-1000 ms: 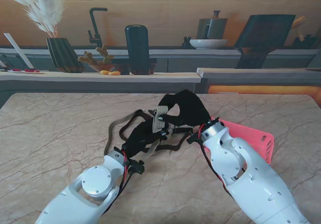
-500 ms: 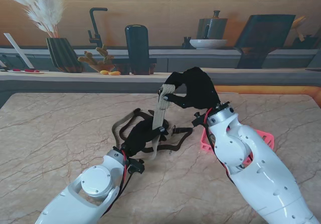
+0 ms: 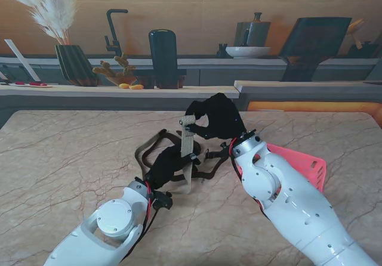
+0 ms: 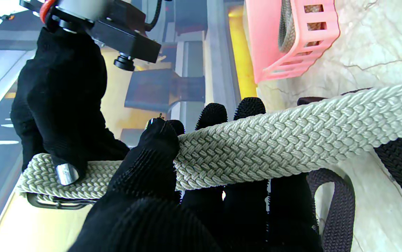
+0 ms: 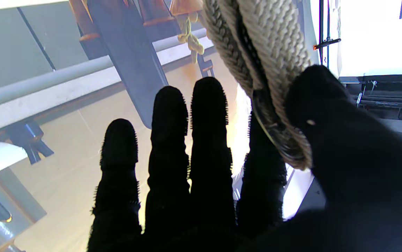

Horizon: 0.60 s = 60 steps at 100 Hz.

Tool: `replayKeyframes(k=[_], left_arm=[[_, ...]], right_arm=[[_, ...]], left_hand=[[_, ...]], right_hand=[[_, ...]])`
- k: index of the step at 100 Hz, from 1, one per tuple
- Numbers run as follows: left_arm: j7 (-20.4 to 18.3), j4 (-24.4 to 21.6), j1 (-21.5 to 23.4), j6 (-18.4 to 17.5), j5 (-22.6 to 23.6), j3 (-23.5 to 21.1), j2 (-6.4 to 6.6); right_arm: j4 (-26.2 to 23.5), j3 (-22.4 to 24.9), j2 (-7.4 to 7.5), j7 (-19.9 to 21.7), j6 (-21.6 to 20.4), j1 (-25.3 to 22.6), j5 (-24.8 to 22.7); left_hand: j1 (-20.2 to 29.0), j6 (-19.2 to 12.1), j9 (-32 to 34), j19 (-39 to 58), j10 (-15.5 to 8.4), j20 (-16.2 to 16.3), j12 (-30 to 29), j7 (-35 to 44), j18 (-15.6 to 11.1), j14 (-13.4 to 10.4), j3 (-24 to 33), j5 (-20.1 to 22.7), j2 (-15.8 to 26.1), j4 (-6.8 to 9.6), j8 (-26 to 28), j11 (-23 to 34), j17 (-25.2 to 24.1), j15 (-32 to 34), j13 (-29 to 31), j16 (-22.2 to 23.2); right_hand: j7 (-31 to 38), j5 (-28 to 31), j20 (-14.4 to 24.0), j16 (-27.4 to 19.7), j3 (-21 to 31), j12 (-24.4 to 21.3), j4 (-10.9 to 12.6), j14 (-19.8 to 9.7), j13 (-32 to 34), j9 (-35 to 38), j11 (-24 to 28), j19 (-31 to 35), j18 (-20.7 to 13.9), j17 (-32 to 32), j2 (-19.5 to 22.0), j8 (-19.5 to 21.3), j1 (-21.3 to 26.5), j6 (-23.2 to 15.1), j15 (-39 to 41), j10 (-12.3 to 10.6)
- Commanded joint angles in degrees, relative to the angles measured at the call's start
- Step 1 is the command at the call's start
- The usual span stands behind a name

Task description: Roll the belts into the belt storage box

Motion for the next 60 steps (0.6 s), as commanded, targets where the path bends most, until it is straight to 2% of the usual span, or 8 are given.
replayKeyframes(k=[1,15,21,25,36,41,52,60], left_arm=[[0.2,-0.9,0.6,0.5,-0.8,-0.1,-0.51],[0.6,-1.5,1.1,1.2,-2.4,-0.7,-0.75],[0.9,-1.6,1.3,1.5,-3.0,-0.9,-0.89],[0.9,-1.7,1.4,1.6,-3.6,-1.0,-0.91],[0.5,-1.4,1.4,0.9,-5.2,-1.3,-0.99],[-0.2,-1.2,1.4,0.4,-5.9,-1.4,-0.90],[-1.9,-0.4,1.0,-1.3,-6.8,-1.3,-0.66],[-2.7,0.0,0.8,-2.0,-7.6,-1.2,-0.59]], right_arm=[[0.7,-0.7,-0.66,-0.3,-0.1,-0.1,0.0],[2.5,-1.9,-0.57,-0.6,-0.6,-0.2,-0.5],[2.9,-2.2,-0.43,-0.3,-1.1,-0.4,-0.5],[3.1,-2.3,-0.30,0.2,-1.5,-0.7,-0.5],[3.7,-2.5,0.00,1.7,-2.6,-1.3,-0.2],[4.1,-2.6,0.14,2.1,-2.9,-1.5,-0.2],[5.1,-3.1,0.23,3.0,-3.2,-1.7,0.2],[5.9,-3.9,0.22,3.6,-3.4,-1.5,0.8]], left_hand=[[3.4,-1.6,1.2,2.3,-0.1,-0.5,-0.7,0.4,-0.1,-0.3,-1.0,1.0,0.9,0.94,-0.6,1.1,0.1,1.1,1.4,-0.7],[2.1,-2.0,0.6,2.2,-0.8,-0.7,-1.0,0.5,-0.2,-0.7,-1.5,0.5,1.1,0.80,-0.6,1.1,-0.4,1.4,0.8,-0.6],[-0.4,-2.0,-0.2,2.0,-0.8,-0.8,-1.3,0.2,-0.2,-0.8,-1.5,0.0,0.2,1.86,-0.8,1.1,-0.9,1.4,0.0,-0.5],[-7.8,-2.2,-1.4,1.4,-1.1,-0.9,-1.6,-1.0,-0.4,-1.0,6.8,-0.9,-2.7,0.94,-0.4,0.8,-1.5,1.0,-0.8,-0.2],[-27.9,-0.4,-6.4,-1.4,-1.9,-0.6,-1.9,-8.5,0.0,-1.7,16.0,-3.6,-5.8,1.45,1.3,-1.5,-3.3,-1.9,-4.2,-0.3],[-35.2,0.1,-8.7,-3.1,-1.9,-0.4,-2.1,-10.7,0.4,-2.1,19.2,-5.7,-9.8,1.06,0.9,-2.7,-4.3,-4.0,-6.1,-0.5],[-45.9,0.4,-12.3,-6.5,-2.2,-0.2,-2.5,-14.9,1.3,-2.8,25.9,-9.6,-15.9,-0.79,-0.1,-4.7,-5.6,-8.3,-8.8,-1.2],[-48.5,0.7,-14.2,-8.2,-2.3,-0.3,-2.7,-16.8,1.3,-3.4,26.6,-12.6,-17.9,-1.95,-0.6,-5.6,-6.1,-10.6,-10.0,-1.9]], right_hand=[[7.8,2.7,-1.1,-0.2,3.8,-0.8,2.2,-0.1,0.1,-0.7,1.2,1.6,0.7,-1.3,4.7,-0.2,4.3,-4.5,1.3,0.6],[7.9,2.9,-1.4,-0.3,4.0,-1.0,2.4,0.0,0.1,-0.7,1.5,1.9,0.8,-1.4,4.5,-0.4,4.2,-4.3,1.6,0.7],[7.9,2.9,-1.5,-0.4,4.0,-1.1,2.4,0.0,0.1,-0.6,1.6,2.1,0.8,-1.4,4.4,-0.5,4.2,-4.4,1.6,0.8],[7.9,2.9,-1.6,-0.4,4.0,-1.1,2.4,0.0,0.2,-0.6,1.7,2.2,0.7,-1.3,4.4,-0.6,4.1,-4.4,1.7,0.8],[7.9,3.0,-1.8,-0.5,4.1,-1.2,2.4,0.1,0.3,-0.5,1.7,2.3,0.8,-1.3,4.4,-0.7,4.1,-4.5,1.7,0.9],[7.9,3.1,-1.9,-0.5,4.0,-1.2,2.3,0.2,0.3,-0.5,1.7,2.4,0.8,-1.2,4.4,-0.7,4.1,-4.6,1.7,0.9],[7.9,2.9,-2.1,-0.6,3.9,-1.2,2.3,0.2,0.4,-0.5,1.8,2.4,0.8,-1.3,4.6,-0.6,4.1,-4.9,1.6,1.0],[7.9,2.9,-2.3,-0.7,3.8,-1.1,2.3,0.4,0.1,-0.7,1.8,2.4,0.8,-1.5,4.7,-0.6,4.2,-4.8,1.4,1.3]])
